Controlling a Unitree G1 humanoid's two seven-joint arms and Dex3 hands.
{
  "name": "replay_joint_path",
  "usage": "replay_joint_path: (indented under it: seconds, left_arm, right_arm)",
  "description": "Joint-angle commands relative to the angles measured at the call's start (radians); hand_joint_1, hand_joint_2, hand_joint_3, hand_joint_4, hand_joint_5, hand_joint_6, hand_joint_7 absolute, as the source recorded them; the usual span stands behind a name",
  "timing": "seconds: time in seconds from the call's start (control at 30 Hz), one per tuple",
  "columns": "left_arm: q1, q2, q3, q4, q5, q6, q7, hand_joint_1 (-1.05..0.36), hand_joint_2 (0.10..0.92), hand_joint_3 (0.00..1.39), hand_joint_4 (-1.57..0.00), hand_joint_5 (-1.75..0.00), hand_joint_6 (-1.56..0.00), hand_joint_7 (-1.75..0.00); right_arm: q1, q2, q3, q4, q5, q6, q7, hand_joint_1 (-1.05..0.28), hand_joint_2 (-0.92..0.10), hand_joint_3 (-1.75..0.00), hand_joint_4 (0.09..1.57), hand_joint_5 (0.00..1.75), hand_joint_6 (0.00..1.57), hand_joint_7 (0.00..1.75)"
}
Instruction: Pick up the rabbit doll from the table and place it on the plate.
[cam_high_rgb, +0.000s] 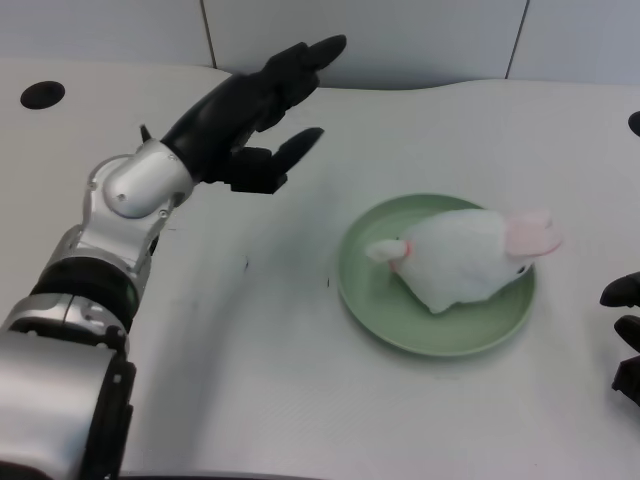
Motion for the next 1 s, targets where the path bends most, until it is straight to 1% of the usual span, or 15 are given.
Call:
replay_joint_path:
  seconds: [0.03, 0.1, 0.17, 0.23, 0.27, 0.37, 0.43, 0.53, 0.6, 0.7, 0.77, 0.83, 0.87, 0.93, 1.0]
  left_arm:
    - [0.051, 0.002, 0.127, -0.016, -0.160, 0.099, -0.175, -1.05, 0.921, 0.81, -0.02, -0.01, 0.00, 0.00]
    - [0.085, -0.009, 0.217, -0.020, -0.273, 0.193, -0.283, -1.05, 0.921, 0.81, -0.04, -0.02, 0.00, 0.00]
    - [0.107, -0.014, 0.277, -0.022, -0.344, 0.288, -0.341, -1.05, 0.921, 0.81, -0.04, -0.03, 0.00, 0.00]
    - [0.135, -0.018, 0.333, -0.023, -0.411, 0.399, -0.391, -1.05, 0.921, 0.81, -0.03, -0.02, 0.00, 0.00]
    - [0.154, -0.020, 0.356, -0.024, -0.437, 0.446, -0.411, -1.05, 0.921, 0.82, -0.02, -0.02, 0.00, 0.00]
    - [0.201, -0.021, 0.391, -0.035, -0.477, 0.533, -0.437, -1.05, 0.921, 0.84, 0.00, 0.00, 0.00, 0.00]
    - [0.225, -0.018, 0.431, -0.043, -0.524, 0.622, -0.452, -1.05, 0.921, 0.84, 0.00, 0.00, 0.00, 0.00]
    - [0.258, -0.005, 0.494, -0.067, -0.600, 0.762, -0.470, -1.05, 0.921, 0.84, 0.00, 0.00, 0.00, 0.00]
    - [0.280, 0.002, 0.512, -0.093, -0.624, 0.817, -0.468, -1.05, 0.921, 0.84, 0.00, 0.00, 0.00, 0.00]
    - [0.330, 0.011, 0.525, -0.150, -0.654, 0.899, -0.475, -1.05, 0.921, 0.84, 0.00, 0.00, 0.00, 0.00]
    - [0.371, 0.014, 0.517, -0.202, -0.661, 0.929, -0.490, -1.05, 0.921, 0.87, 0.00, 0.00, 0.00, 0.00]
    - [0.413, 0.018, 0.502, -0.260, -0.654, 0.941, -0.490, -1.05, 0.921, 0.88, 0.00, 0.00, 0.00, 0.00]
    - [0.428, 0.021, 0.499, -0.283, -0.655, 0.951, -0.488, -1.05, 0.921, 0.87, 0.00, 0.00, 0.00, 0.00]
    - [0.443, 0.033, 0.504, -0.306, -0.668, 0.981, -0.494, -1.05, 0.921, 0.85, -0.01, 0.00, 0.00, 0.00]
    - [0.438, 0.043, 0.509, -0.295, -0.676, 0.993, -0.510, -1.05, 0.921, 0.84, -0.01, -0.01, 0.00, 0.00]
  right_arm:
    - [0.003, -0.014, -0.005, 0.003, 0.005, -0.018, -0.001, -0.40, -0.92, -0.15, 1.53, 1.75, 1.27, 1.75]
    - [0.003, -0.015, -0.003, 0.003, 0.002, -0.025, -0.004, -0.40, -0.92, -0.16, 1.54, 1.75, 1.29, 1.75]
    - [0.003, -0.016, -0.003, 0.003, 0.002, -0.026, -0.007, -0.40, -0.92, -0.16, 1.54, 1.75, 1.27, 1.75]
    - [0.003, -0.015, -0.007, 0.006, 0.006, -0.026, -0.005, -0.39, -0.92, -0.16, 1.54, 1.75, 1.26, 1.75]
    - [0.002, -0.016, -0.007, 0.007, 0.006, -0.022, -0.006, -0.39, -0.92, -0.16, 1.54, 1.75, 1.26, 1.75]
    - [0.002, -0.017, -0.004, 0.006, 0.004, -0.018, -0.011, -0.39, -0.92, -0.15, 1.56, 1.75, 1.30, 1.75]
    - [0.003, -0.016, -0.003, 0.003, 0.003, -0.027, -0.007, -0.39, -0.92, -0.18, 1.56, 1.75, 1.32, 1.75]
    - [0.000, -0.018, -0.004, 0.006, 0.004, -0.021, -0.004, -0.38, -0.92, -0.19, 1.57, 1.75, 1.32, 1.75]
    - [-0.001, -0.019, -0.003, 0.007, 0.003, -0.019, -0.002, -0.38, -0.92, -0.19, 1.57, 1.75, 1.32, 1.75]
    - [0.000, -0.020, -0.006, 0.009, 0.007, -0.017, 0.003, -0.38, -0.92, -0.18, 1.57, 1.75, 1.32, 1.75]
    - [-0.001, -0.020, -0.007, 0.009, 0.008, -0.015, -0.001, -0.37, -0.92, -0.18, 1.56, 1.75, 1.29, 1.75]
    - [-0.001, -0.020, -0.005, 0.009, 0.006, -0.018, 0.002, -0.37, -0.92, -0.18, 1.55, 1.75, 1.27, 1.75]
    - [-0.002, -0.021, -0.003, 0.008, 0.004, -0.018, 0.000, -0.38, -0.92, -0.18, 1.55, 1.75, 1.27, 1.75]
    - [-0.004, -0.020, -0.005, 0.010, 0.006, -0.014, -0.001, -0.37, -0.92, -0.18, 1.55, 1.75, 1.27, 1.75]
    - [-0.004, -0.020, -0.003, 0.010, 0.003, -0.027, 0.000, -0.38, -0.92, -0.19, 1.55, 1.75, 1.27, 1.75]
